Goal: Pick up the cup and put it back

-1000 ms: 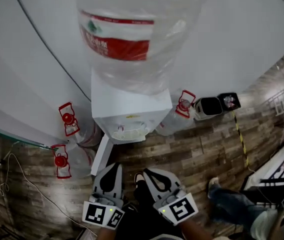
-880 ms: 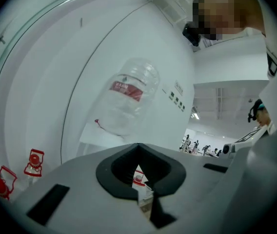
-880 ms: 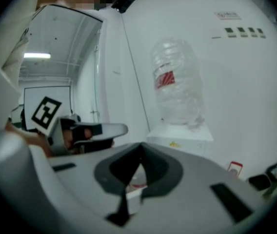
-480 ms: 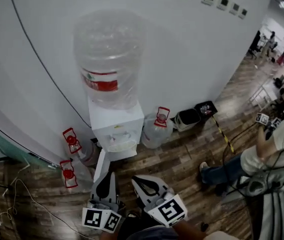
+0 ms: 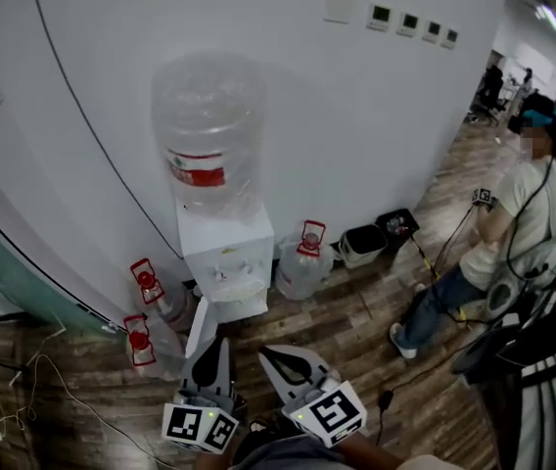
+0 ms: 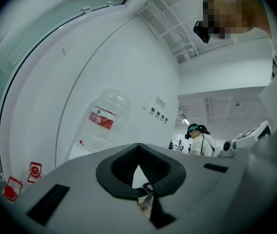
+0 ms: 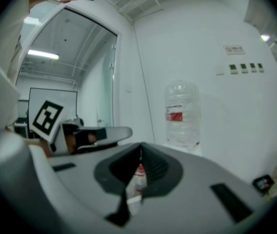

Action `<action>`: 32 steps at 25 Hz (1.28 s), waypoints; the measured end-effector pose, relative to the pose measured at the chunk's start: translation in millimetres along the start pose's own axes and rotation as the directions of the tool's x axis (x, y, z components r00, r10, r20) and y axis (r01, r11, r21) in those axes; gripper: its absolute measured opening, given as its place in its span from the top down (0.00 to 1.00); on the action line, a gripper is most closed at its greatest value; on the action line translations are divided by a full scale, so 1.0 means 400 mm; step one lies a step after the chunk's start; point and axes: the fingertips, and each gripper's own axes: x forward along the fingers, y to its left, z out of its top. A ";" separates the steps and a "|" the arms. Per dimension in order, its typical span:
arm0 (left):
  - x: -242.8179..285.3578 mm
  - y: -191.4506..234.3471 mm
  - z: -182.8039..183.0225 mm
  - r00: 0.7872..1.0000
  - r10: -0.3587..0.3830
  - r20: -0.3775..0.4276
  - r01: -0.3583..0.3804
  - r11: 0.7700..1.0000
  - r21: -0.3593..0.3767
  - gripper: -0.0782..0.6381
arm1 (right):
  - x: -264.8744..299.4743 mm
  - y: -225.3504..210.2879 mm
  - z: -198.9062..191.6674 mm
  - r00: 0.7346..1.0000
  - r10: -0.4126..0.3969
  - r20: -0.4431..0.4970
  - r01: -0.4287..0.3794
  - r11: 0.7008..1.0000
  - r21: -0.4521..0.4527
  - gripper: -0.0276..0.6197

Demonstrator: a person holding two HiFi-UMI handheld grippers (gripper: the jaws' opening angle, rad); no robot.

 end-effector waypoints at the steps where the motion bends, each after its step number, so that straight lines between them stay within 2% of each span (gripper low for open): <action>1: 0.000 -0.012 0.002 1.000 -0.001 0.001 0.001 1.000 0.004 0.88 | -0.010 0.000 0.006 1.000 0.003 0.005 -0.003 1.000 0.004 0.92; 7: 0.021 -0.047 0.028 1.000 0.013 0.020 -0.013 1.000 0.007 0.88 | -0.038 -0.008 0.026 1.000 0.019 -0.015 -0.019 1.000 -0.018 0.92; 10: 0.023 -0.063 0.019 1.000 0.027 0.011 -0.027 1.000 0.007 0.88 | -0.059 -0.005 0.016 0.999 0.032 -0.017 -0.032 0.999 0.004 0.92; 20: 0.020 -0.101 -0.034 0.998 0.048 -0.036 -0.047 0.998 0.040 0.88 | -0.081 -0.043 0.018 1.000 -0.014 0.015 0.013 0.999 0.049 0.92; 32: -0.009 -0.127 -0.022 0.997 0.053 -0.050 -0.052 0.998 0.031 0.88 | -0.107 -0.059 0.061 1.000 -0.023 0.019 0.022 0.998 0.067 0.92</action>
